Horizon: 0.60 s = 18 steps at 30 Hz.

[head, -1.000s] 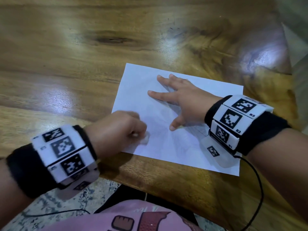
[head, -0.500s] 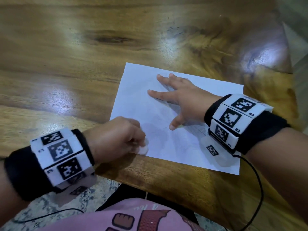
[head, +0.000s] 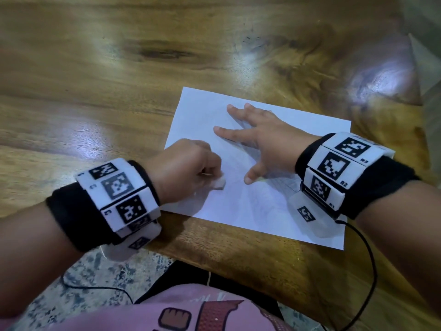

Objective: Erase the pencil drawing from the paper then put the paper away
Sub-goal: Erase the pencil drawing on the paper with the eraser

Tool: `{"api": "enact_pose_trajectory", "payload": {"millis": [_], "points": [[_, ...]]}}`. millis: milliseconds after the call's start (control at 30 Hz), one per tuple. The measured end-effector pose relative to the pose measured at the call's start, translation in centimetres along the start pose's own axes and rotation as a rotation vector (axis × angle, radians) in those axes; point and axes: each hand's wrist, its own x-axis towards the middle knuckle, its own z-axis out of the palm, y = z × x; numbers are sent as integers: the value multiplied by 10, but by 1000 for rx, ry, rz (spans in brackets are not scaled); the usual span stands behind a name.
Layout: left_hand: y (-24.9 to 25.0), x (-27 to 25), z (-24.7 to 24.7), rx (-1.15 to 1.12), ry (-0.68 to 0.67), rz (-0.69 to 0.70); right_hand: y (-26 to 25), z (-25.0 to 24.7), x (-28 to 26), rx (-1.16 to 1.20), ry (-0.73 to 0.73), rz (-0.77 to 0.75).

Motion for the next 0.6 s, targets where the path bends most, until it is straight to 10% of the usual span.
{"api": "enact_pose_trajectory", "payload": {"millis": [200,367,600], "points": [[1,-25,-3,-62,-270,-6,0,0,0,0,7,-7],[-2,2,-8,-7,9,-34,-1,-1,-1,2,4,-3],[-1,-15,-6,-24,-254,-11,-1,-1,-1,16,0,2]]}}
